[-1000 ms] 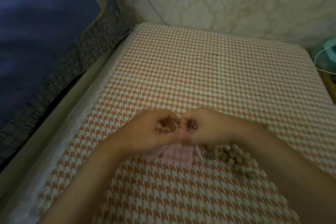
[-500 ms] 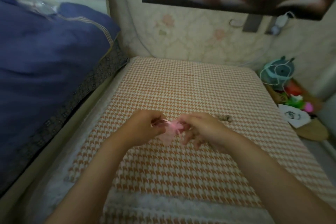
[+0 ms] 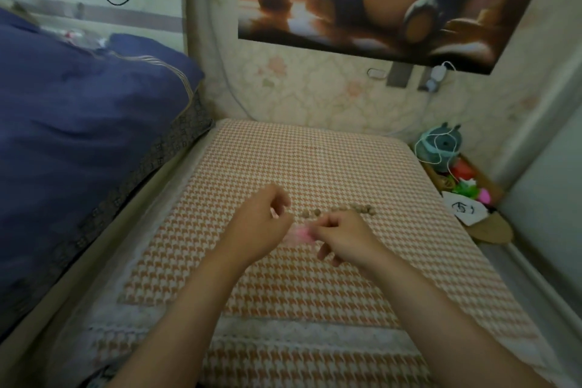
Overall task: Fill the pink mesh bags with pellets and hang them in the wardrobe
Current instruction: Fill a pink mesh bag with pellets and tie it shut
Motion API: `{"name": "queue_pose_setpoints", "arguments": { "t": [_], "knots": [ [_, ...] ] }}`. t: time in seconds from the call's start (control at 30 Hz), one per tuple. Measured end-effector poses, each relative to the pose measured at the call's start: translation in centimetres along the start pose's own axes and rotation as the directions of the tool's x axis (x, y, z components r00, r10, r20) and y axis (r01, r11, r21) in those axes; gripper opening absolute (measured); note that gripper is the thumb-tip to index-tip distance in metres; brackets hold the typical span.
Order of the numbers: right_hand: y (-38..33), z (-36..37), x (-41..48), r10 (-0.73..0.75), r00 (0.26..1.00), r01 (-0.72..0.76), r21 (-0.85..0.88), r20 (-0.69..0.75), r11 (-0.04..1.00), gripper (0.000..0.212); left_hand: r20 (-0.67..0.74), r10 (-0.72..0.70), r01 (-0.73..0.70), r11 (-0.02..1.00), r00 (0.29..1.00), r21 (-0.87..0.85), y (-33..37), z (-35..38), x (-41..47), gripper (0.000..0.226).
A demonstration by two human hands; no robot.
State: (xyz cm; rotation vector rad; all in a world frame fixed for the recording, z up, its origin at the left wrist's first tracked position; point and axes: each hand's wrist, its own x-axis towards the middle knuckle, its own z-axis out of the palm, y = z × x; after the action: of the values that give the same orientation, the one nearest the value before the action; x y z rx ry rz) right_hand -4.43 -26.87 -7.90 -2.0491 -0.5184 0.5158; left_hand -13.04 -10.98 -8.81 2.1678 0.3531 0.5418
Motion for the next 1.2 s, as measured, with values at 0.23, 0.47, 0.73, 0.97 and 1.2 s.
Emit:
{"name": "queue_pose_setpoints", "arguments": {
  "t": [0.23,0.47,0.73,0.97,1.2],
  "knots": [
    [0.1,0.2,-0.2,-0.024,0.998,0.023,-0.024,-0.056,0.999,0.023,0.263,-0.121,0.108,0.992,0.957,0.062,-0.2,1.1,0.9,0.013],
    [0.4,0.8,0.5,-0.106,0.989,0.090,-0.147,-0.106,0.985,0.013,0.369,-0.127,0.111,0.992,0.921,0.064,-0.4,1.6,2.4,0.022],
    [3.0,-0.3,3.5,-0.157,0.987,0.159,-0.146,0.020,0.976,0.015,0.426,-0.108,-0.055,0.934,0.898,0.352,-1.1,2.7,5.0,0.036],
    [4.0,-1.8,7.3,-0.301,0.939,0.341,-0.351,0.164,0.872,0.021,0.447,-0.186,-0.057,0.877,0.875,0.477,-3.2,2.7,7.2,0.043],
    [4.0,-2.5,8.0,-0.339,0.906,0.423,-0.515,0.253,0.745,0.031,0.383,-0.161,0.046,0.955,0.910,0.293,-2.5,4.2,7.1,0.038]
  ]
}}
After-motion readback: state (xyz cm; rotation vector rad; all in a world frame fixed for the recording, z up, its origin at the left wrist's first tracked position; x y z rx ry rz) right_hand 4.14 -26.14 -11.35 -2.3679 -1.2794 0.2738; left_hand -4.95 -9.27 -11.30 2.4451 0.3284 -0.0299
